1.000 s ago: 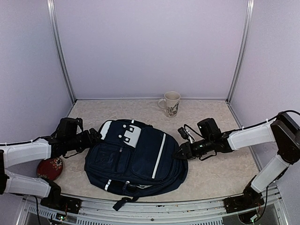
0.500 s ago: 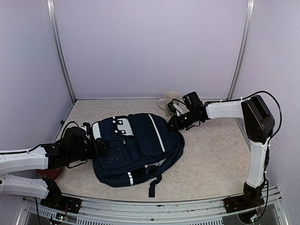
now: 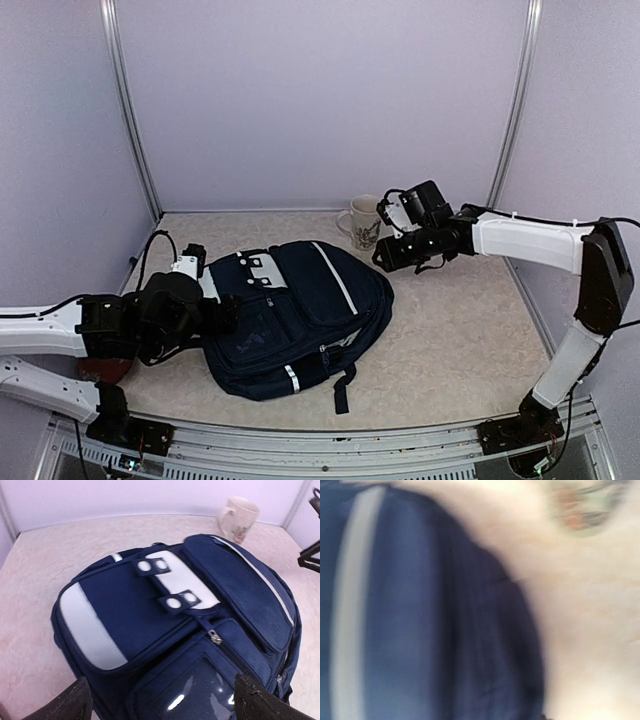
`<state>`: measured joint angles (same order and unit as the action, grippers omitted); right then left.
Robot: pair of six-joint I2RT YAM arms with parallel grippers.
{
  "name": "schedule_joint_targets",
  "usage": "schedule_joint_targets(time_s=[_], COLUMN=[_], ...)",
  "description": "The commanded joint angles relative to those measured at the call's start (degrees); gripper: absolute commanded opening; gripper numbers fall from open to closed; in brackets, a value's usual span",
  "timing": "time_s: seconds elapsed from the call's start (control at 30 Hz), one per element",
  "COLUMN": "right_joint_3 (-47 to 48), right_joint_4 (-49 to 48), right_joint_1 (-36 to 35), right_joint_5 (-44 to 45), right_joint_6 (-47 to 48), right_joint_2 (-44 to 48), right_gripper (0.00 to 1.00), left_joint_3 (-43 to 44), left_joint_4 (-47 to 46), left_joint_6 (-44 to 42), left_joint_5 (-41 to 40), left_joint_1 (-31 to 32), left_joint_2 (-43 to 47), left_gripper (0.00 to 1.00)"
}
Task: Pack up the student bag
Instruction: Adjust the student bag at the center of the board, then hold the largest pocket of the student bag.
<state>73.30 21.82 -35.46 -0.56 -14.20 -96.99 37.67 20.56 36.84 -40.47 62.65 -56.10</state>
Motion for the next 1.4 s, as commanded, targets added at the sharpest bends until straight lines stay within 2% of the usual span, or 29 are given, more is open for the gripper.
schedule_joint_targets(time_s=[0.0,0.1,0.13,0.23,0.3,0.37,0.47,0.63,0.77,0.87,1.1,1.17,1.37], right_joint_3=[-5.4,-9.5,-10.8,-13.1,-13.1,-12.3,-10.5,-7.8,-6.6,-4.5,-2.7,-2.6,-4.2], right_joint_4=[2.1,-1.7,-3.8,-8.0,-8.1,-8.0,-5.6,-1.7,-1.0,1.1,4.8,5.4,6.2], right_joint_1=[-12.4,-17.6,-19.1,-22.8,-24.1,-25.6,-28.0,-29.4,-29.7,-29.7,-29.8,-29.8,-29.0], right_joint_5=[3.8,-5.4,-7.7,-10.2,-10.4,-10.2,-6.6,0.1,3.3,6.4,11.0,11.8,12.4], right_joint_6=[-6.8,-9.6,-10.4,-11.6,-11.7,-13.4,-13.8,-14.8,-14.7,-14.3,-14.2,-14.0,-13.6], right_joint_2=[5.6,7.1,7.5,6.7,4.6,2.6,0.2,-3.1,-5.1,-7.6,-10.0,-10.1,-7.8], right_gripper=[0.47,0.42,0.38,0.36,0.36,0.37,0.43,0.48,0.49,0.48,0.37,0.35,0.3], left_joint_3=[1.7,-3.9,-5.7,-6.2,-4.9,-4.5,-4.4,-4.4,-2.7,-1.3,2.9,2.4,1.3], left_joint_4=[-8.0,-18.2,-20.0,-16.3,-12.5,-10.9,-10.9,-13.1,-10.2,-8.1,-5.7,-5.8,-6.6], left_joint_6=[-16.9,-19.4,-18.9,-18.6,-20.3,-23.4,-26.3,-33.1,-40.4,-43.6,-40.6,-40.6,-41.8], left_joint_5=[6.7,26.4,29.0,22.9,19.6,20.8,17.5,16.5,8.1,5.6,5.4,6.5,9.9], left_joint_1=[2.7,2.6,2.7,2.7,2.8,3.8,8.1,11.3,12.6,11.6,8.2,7.9,5.7], left_joint_2=[-2.8,-1.7,-1.7,-3.9,-5.6,-6.7,-7.8,-11.1,-16.0,-20.9,-30.1,-30.2,-28.3], left_gripper=[0.95,0.95,0.93,0.85,0.84,0.9,0.99,0.99,0.99,0.99,0.98,0.94,0.57])
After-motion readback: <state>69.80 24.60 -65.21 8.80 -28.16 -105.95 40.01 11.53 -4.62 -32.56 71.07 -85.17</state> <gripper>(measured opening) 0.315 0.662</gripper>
